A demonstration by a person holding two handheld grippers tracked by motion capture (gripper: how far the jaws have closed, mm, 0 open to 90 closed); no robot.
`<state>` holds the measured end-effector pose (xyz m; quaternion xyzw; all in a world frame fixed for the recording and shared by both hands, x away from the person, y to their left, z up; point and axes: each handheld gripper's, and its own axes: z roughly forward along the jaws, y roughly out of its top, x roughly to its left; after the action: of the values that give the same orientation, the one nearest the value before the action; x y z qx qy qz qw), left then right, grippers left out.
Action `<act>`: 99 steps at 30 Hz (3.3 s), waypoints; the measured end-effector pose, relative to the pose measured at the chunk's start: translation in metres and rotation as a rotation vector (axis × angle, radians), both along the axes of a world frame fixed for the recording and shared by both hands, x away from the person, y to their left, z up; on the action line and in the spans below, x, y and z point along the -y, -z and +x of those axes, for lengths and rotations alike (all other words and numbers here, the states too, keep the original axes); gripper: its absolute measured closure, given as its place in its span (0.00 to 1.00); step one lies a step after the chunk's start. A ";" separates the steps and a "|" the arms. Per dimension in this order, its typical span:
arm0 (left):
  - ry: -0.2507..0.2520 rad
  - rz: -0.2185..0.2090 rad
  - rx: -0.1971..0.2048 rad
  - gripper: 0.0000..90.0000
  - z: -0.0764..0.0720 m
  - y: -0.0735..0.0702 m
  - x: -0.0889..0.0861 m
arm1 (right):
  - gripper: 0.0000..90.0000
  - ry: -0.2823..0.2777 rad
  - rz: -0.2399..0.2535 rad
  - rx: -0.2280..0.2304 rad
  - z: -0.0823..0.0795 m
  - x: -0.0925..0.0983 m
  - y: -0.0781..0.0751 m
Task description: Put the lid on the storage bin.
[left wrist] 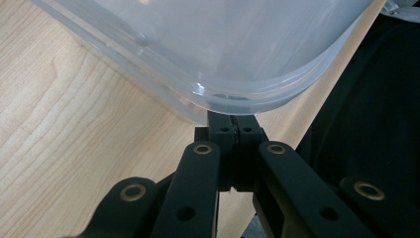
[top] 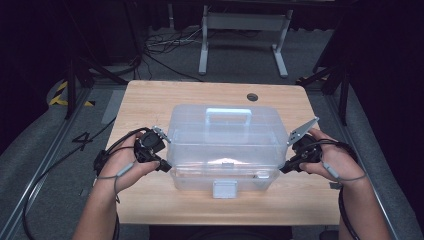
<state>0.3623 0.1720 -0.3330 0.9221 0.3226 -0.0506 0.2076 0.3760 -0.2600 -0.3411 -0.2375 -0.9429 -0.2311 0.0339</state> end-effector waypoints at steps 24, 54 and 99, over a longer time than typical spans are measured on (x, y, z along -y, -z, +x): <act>0.031 0.047 -0.014 1.00 0.001 0.006 0.004 | 0.98 -0.016 -0.036 -0.022 0.001 -0.003 0.006; 0.041 0.068 -0.044 0.99 0.002 0.011 0.005 | 0.97 -0.025 -0.056 -0.048 0.002 -0.003 0.009; -0.177 -0.118 0.148 0.87 0.005 -0.003 -0.043 | 0.90 0.074 0.094 0.072 0.006 0.034 -0.019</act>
<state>0.3672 0.2153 -0.3297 0.8774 0.3830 0.0169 0.2884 0.3823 -0.2937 -0.3224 -0.2618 -0.9222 -0.2848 0.0024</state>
